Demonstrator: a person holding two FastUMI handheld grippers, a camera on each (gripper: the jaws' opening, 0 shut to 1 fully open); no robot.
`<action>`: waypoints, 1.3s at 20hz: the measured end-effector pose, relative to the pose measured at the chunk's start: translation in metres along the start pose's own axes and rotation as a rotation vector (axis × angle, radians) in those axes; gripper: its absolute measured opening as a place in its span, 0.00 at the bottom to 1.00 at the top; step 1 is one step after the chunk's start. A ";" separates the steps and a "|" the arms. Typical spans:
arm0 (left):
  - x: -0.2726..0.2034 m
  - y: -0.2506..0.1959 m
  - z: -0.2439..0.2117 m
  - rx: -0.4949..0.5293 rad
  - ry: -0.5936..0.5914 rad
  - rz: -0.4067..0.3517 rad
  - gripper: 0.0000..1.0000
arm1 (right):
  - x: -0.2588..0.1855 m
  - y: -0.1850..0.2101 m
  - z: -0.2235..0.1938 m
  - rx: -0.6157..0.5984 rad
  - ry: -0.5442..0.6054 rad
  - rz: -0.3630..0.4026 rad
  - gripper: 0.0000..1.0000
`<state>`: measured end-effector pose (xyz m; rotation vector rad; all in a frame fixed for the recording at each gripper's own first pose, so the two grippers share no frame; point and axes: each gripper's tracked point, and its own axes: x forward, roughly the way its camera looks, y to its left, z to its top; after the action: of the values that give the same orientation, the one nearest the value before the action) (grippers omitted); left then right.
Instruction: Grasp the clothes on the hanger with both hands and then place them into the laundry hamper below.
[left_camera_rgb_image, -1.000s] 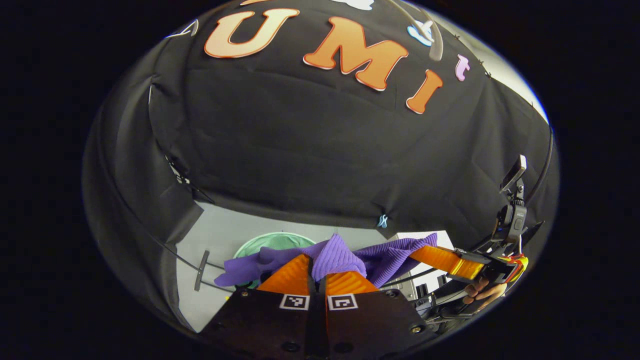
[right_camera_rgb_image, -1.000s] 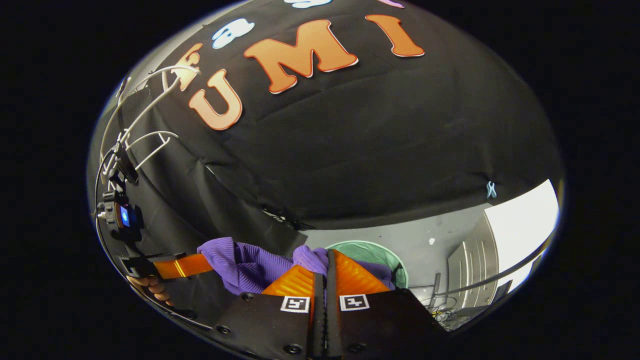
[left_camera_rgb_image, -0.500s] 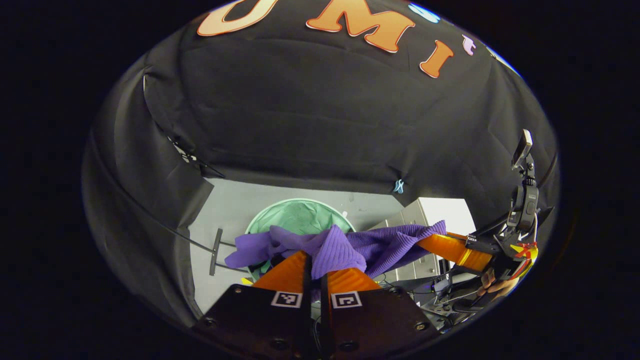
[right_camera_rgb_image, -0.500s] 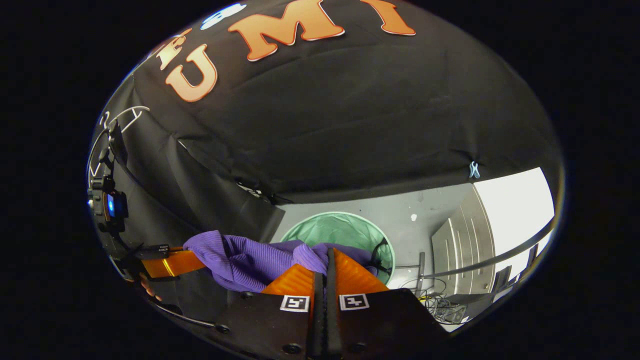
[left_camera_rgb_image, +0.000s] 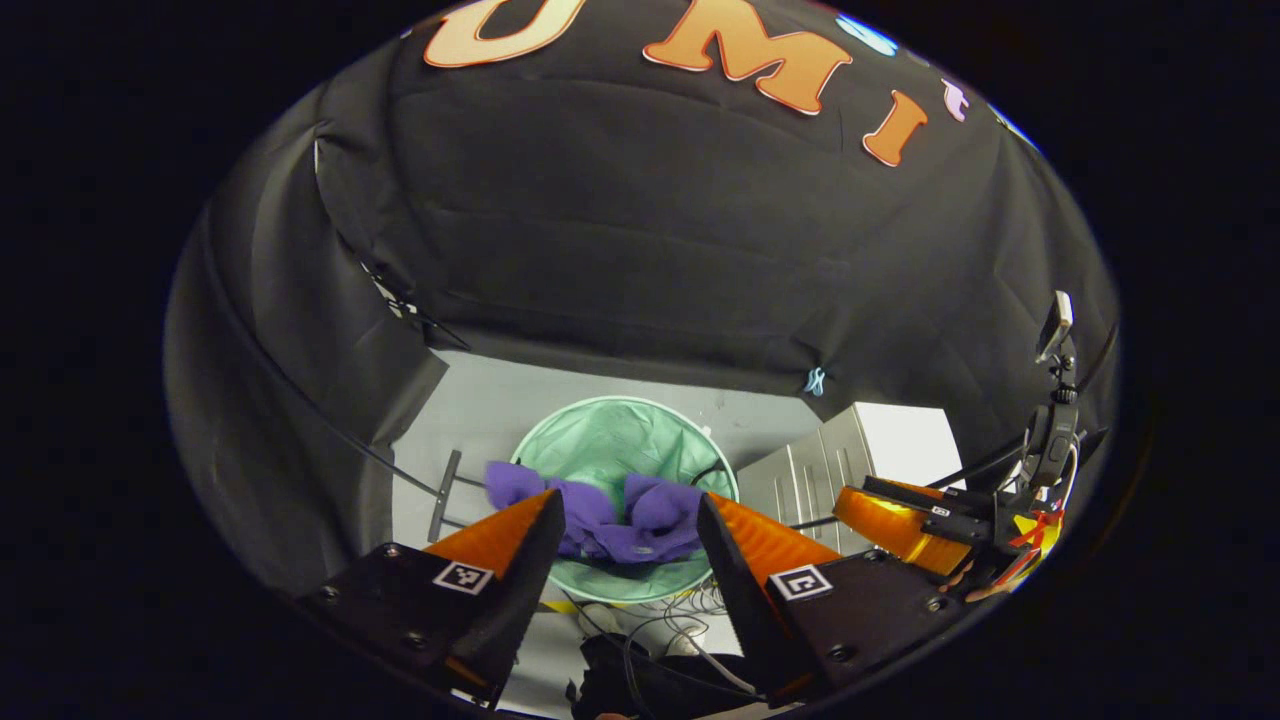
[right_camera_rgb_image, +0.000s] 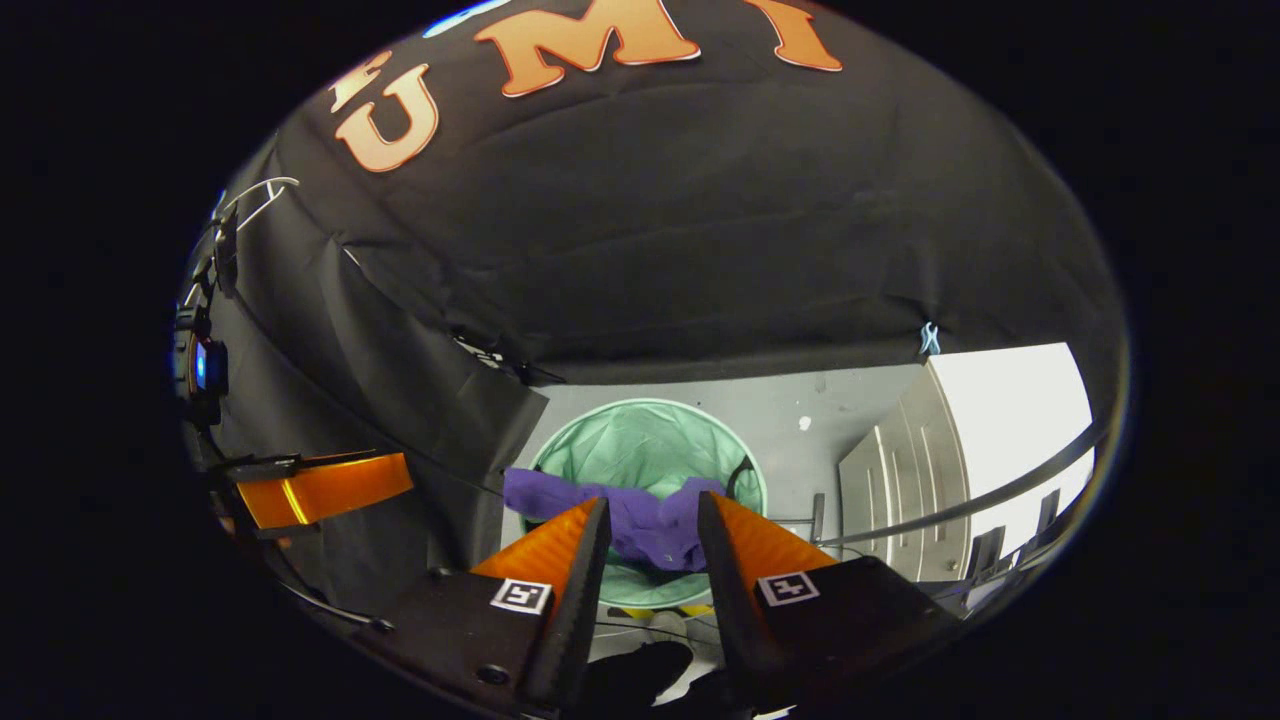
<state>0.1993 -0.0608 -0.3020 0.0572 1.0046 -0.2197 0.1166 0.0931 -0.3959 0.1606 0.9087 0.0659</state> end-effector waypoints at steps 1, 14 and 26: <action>-0.005 0.000 -0.004 -0.005 -0.004 0.004 0.88 | -0.008 0.000 0.002 -0.004 -0.018 -0.004 0.62; -0.073 -0.060 0.035 0.134 -0.205 0.003 0.97 | -0.130 -0.051 0.067 -0.044 -0.305 -0.126 0.99; -0.156 -0.134 0.057 0.205 -0.465 0.027 0.96 | -0.256 -0.100 0.084 -0.093 -0.510 -0.128 1.00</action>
<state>0.1380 -0.1761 -0.1333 0.1967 0.5156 -0.2948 0.0246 -0.0462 -0.1629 0.0278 0.4041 -0.0510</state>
